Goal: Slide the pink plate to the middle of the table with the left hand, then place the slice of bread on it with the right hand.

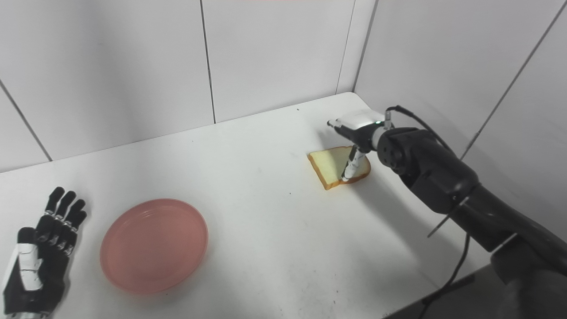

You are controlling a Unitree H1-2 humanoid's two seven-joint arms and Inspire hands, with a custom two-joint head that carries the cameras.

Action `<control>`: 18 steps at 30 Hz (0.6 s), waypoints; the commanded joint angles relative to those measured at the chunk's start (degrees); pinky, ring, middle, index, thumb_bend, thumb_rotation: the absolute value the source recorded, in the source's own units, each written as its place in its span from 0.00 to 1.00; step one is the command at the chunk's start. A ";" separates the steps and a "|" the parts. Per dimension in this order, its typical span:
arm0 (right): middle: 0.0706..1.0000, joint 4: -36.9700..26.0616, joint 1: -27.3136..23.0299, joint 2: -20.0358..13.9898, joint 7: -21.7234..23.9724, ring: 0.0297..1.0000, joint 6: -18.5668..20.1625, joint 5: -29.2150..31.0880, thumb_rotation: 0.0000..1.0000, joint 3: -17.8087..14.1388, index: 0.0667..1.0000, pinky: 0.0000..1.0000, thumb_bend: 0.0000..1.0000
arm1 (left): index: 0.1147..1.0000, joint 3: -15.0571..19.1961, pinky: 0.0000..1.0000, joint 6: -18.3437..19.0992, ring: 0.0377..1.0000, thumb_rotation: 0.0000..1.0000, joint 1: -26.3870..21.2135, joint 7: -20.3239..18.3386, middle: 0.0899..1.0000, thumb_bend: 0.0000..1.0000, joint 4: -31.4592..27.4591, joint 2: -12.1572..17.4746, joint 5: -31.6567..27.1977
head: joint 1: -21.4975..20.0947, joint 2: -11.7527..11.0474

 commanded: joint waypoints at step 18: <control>1.00 3.43 -5.22 1.25 1.59 1.00 -5.57 -6.86 0.20 4.56 1.00 1.00 1.00 | 0.96 -0.72 1.00 -3.44 0.98 1.00 4.68 0.72 0.99 0.80 1.00 -0.36 0.88 | 0.28 0.14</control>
